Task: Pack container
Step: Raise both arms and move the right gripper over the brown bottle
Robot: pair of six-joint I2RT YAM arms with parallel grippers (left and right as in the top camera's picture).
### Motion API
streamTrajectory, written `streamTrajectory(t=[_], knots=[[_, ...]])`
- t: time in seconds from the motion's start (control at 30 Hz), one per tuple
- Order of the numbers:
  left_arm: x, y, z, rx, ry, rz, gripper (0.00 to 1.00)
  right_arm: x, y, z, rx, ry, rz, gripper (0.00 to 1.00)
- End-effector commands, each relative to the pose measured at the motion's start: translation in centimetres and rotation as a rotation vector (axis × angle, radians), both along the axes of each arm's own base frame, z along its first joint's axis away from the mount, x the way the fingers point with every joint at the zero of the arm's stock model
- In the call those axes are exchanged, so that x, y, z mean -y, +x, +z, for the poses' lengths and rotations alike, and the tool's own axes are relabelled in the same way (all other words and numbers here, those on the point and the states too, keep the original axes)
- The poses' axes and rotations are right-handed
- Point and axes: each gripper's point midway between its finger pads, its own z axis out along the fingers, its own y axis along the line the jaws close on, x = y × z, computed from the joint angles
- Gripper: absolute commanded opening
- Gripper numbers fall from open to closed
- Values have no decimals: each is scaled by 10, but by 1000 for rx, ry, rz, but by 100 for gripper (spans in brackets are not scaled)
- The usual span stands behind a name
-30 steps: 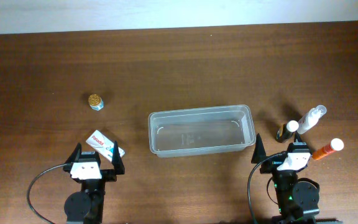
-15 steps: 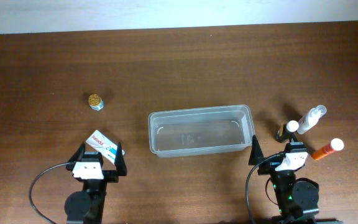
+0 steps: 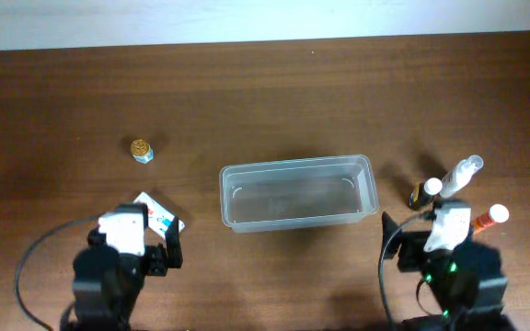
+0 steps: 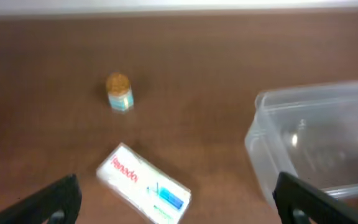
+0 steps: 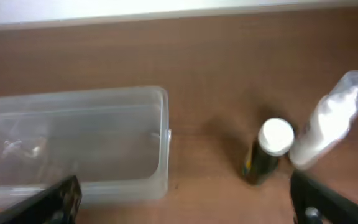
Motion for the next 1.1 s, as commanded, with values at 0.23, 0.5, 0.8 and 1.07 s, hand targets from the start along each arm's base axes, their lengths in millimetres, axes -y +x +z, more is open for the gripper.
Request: streamTrajectory(t=[0.23,0.5,0.8,1.07], knots=[[16,28,-24,-437,-39,-57,99,8,49,48,-387,-56,-56,98],[16,31,-42,-517,-36,-55,99,47,73,-9,-625,92,-205,98],[16,33,-41,-508,-37,-55,99,63,80,-75,-865,116,-222,98],[16,34,-41,-503,-37,-55,99,87,82,-108,-954,162,-295,100]])
